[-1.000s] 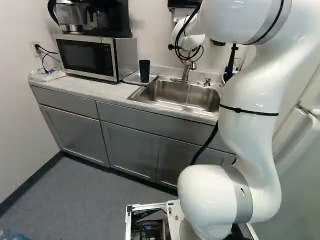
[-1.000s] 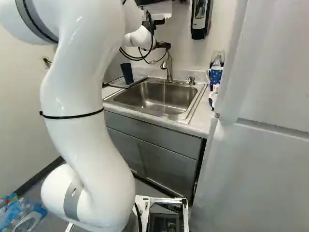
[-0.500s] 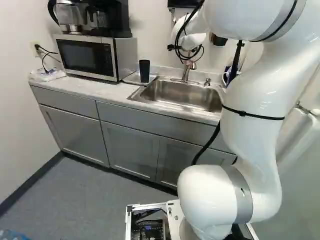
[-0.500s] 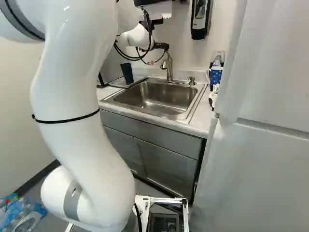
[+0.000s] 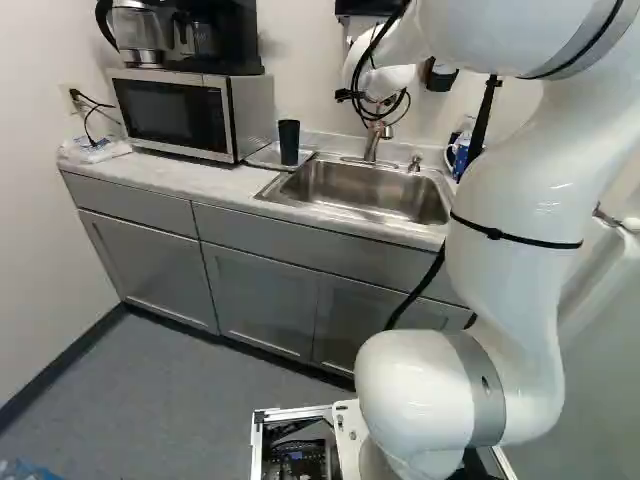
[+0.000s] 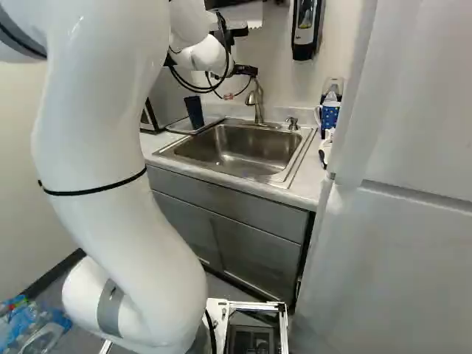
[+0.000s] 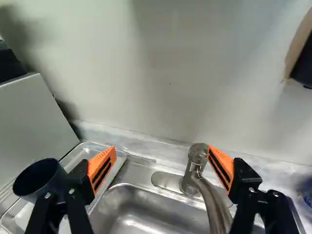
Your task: Rinse the cup and place it in the tray
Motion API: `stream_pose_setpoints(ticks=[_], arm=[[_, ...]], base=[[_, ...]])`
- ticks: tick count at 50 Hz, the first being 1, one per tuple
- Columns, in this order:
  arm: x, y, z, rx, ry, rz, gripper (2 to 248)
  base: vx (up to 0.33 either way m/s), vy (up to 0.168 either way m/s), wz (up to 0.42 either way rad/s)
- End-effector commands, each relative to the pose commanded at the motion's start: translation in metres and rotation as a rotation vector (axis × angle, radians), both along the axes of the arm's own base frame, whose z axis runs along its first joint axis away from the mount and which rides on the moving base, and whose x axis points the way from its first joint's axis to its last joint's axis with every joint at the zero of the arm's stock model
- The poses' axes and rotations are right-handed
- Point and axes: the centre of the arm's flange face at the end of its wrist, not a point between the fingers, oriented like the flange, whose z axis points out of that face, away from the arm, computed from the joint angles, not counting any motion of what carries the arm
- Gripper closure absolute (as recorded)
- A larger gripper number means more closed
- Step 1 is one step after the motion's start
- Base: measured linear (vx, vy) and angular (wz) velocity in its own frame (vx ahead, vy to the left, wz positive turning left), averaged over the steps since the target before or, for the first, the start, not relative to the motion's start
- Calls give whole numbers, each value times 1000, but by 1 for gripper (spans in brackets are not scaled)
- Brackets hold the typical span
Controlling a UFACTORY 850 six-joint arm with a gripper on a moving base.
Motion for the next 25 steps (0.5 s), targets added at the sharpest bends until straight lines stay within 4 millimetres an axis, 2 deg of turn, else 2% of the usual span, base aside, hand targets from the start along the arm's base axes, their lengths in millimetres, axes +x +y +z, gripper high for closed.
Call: stream_pose_setpoints(ticks=[14, 25], arm=[[-8, 0, 3, -4, -29, -3, 3], [-22, 0, 4, -3, -26, -5, 3]], base=[[0, 0, 0], [0, 0, 0]])
